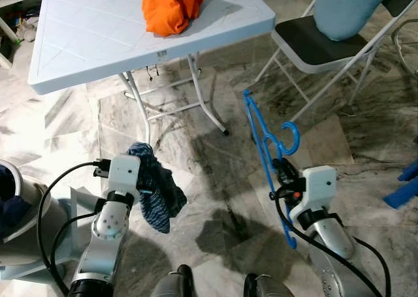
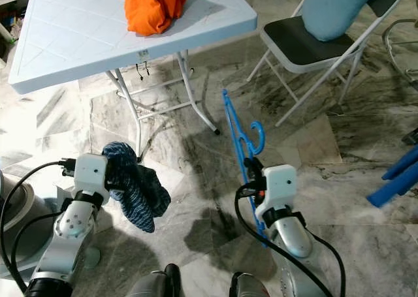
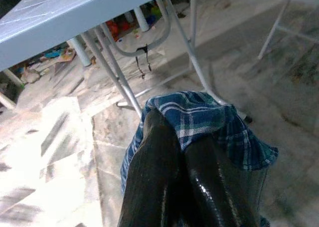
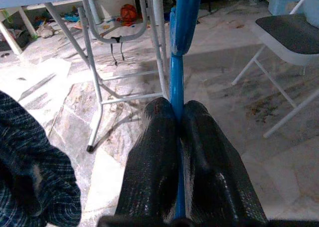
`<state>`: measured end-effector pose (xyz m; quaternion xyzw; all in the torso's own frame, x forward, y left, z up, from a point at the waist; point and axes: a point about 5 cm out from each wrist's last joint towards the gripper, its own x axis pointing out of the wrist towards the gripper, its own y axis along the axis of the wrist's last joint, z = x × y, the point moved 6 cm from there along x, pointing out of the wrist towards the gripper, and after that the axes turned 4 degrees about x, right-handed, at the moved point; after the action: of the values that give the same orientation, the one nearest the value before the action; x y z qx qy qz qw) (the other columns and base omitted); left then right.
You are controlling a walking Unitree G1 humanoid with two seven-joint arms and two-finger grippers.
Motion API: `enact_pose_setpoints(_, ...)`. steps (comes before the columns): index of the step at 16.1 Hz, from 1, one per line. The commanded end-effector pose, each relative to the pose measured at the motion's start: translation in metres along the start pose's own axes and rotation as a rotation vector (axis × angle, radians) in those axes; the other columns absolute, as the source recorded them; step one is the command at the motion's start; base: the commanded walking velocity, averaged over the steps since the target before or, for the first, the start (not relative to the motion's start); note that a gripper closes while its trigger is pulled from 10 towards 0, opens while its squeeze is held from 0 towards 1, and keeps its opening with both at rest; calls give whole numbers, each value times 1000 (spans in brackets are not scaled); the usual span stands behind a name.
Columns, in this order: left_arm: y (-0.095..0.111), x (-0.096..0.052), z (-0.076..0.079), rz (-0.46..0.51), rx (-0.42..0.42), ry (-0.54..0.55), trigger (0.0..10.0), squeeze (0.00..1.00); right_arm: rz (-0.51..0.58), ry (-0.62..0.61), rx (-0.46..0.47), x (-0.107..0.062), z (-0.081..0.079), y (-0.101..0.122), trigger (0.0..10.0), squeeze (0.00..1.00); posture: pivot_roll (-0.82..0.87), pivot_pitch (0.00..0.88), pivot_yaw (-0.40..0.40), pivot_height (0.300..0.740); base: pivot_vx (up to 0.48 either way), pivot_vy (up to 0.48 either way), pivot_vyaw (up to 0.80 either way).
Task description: Hang hanger
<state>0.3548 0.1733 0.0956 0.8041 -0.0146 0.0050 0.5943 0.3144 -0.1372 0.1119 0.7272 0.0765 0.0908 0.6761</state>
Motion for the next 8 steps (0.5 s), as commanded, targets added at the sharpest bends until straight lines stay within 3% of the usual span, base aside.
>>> enact_pose_setpoints(1, 8, 0, -5, 21, -11, 10, 10000, 0, -12, 15, 12, -2, -5, -6, 10000, 0, -115, 213, 91, 740, 0, 0, 0)
enact_pose_setpoints(5, 10, 1, -3, 26, -19, 8, 10000, 0, -35, 62, 2, -3, -13, -10, 10000, 0, -113, 212, 85, 740, 356, 0, 0)
enact_pose_setpoints(7, 18, 3, -4, 48, -19, 14, 10000, 0, -182, 93, -35, -9, -16, -43, 10000, 0, -111, 208, 80, 740, 364, 0, 0)
enact_pose_setpoints(8, 20, 4, -5, 53, -25, 20, 10000, 0, -201, 100, -41, -11, -17, -49, 10000, 0, -111, 208, 80, 740, 360, 0, 0)
